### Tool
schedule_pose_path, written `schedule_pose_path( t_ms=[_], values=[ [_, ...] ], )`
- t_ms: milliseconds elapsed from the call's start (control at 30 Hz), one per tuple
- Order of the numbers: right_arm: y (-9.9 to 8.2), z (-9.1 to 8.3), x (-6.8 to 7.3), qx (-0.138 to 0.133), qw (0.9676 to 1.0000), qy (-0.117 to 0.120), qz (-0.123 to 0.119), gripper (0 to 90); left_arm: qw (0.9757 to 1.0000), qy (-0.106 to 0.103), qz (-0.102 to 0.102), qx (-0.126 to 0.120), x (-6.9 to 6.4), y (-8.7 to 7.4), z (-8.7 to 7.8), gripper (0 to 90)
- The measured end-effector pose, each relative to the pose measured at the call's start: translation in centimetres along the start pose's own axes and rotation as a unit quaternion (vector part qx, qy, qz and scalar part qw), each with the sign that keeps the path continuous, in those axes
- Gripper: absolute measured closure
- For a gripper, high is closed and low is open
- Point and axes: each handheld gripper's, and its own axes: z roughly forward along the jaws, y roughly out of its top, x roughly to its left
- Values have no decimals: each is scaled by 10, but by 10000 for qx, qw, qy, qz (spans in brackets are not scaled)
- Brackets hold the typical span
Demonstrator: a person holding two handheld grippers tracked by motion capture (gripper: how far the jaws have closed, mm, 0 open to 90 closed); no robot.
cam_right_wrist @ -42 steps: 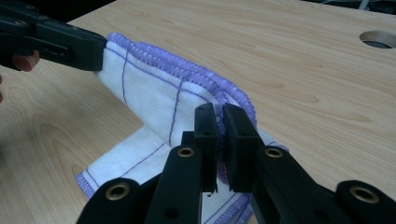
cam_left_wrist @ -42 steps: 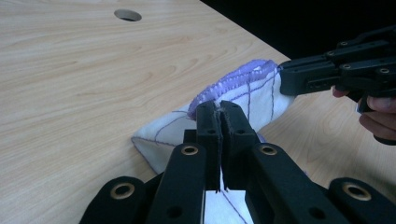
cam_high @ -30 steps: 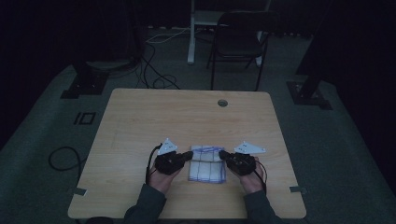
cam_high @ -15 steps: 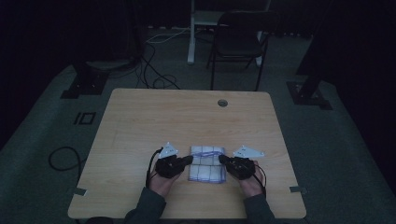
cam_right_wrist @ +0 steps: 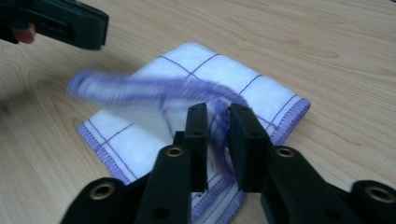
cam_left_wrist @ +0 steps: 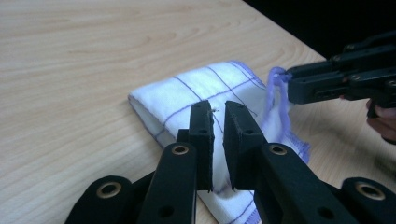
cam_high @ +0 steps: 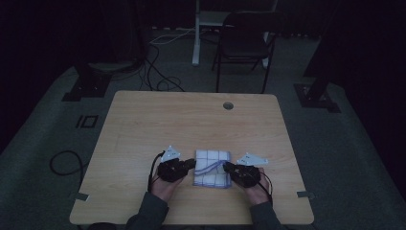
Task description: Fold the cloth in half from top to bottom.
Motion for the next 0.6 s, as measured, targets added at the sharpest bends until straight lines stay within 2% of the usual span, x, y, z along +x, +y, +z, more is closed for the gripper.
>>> schedule_pose_path(
  t_ms=[267, 467, 600],
  values=[
    [-2, -11, -5, -140, 9999, -23, 94, 691, 9997, -32, 43, 242, -4, -12, 9, 820],
    [-1, -18, -12, -303, 9992, -151, 207, 662, 9991, -56, 115, 410, -9, -23, 14, 816],
    [-4, -18, -19, -285, 9988, -264, 300, 643, 9990, -40, 125, 434, -9, -28, 13, 814]
  ],
)
